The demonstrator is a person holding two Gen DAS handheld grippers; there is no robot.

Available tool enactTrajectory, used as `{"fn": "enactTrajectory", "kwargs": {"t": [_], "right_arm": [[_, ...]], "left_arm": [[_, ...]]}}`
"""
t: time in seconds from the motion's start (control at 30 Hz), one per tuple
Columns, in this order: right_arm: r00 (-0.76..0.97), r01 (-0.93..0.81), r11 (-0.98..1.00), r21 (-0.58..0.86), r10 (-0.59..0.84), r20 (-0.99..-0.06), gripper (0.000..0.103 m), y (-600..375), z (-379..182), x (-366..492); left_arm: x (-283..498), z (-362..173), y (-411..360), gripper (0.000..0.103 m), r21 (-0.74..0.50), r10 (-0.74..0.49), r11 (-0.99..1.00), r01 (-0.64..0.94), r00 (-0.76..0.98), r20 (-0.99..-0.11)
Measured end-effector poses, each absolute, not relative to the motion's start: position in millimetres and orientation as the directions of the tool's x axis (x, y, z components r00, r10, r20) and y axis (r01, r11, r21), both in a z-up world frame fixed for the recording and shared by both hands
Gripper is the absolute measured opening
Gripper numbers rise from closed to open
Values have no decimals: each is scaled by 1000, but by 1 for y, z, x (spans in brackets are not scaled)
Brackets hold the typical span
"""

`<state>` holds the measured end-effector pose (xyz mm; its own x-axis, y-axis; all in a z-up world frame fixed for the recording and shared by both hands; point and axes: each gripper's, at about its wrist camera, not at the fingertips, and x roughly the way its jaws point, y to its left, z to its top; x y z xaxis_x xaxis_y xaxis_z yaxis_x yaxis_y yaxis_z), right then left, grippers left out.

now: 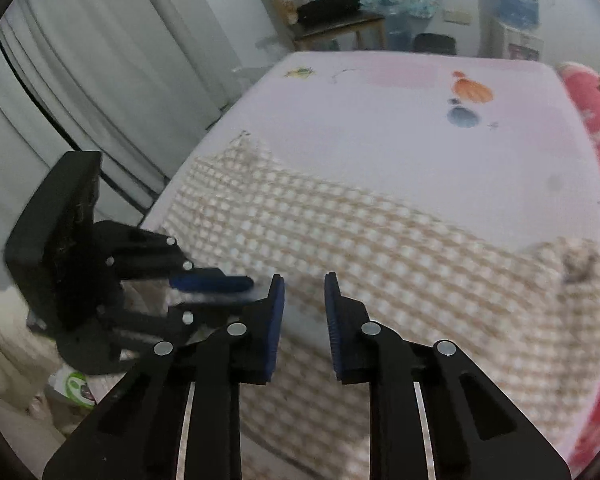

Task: Fold large clothes

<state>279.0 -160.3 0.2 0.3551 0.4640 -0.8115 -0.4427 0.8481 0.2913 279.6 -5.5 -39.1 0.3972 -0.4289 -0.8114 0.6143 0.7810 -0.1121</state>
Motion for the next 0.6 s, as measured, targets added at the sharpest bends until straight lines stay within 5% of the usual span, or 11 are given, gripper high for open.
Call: {"fn": "enactTrajectory", "kwargs": {"t": [0.23, 0.6], "right_arm": [[255, -341, 814, 470, 562, -787, 18, -171, -32, 280], [279, -298, 778, 554, 625, -729, 16, -151, -26, 301]], "left_arm": [[265, -25, 27, 15, -126, -428, 814, 567, 438, -791], [290, 7, 74, 14, -220, -419, 894, 390, 556, -717]]}}
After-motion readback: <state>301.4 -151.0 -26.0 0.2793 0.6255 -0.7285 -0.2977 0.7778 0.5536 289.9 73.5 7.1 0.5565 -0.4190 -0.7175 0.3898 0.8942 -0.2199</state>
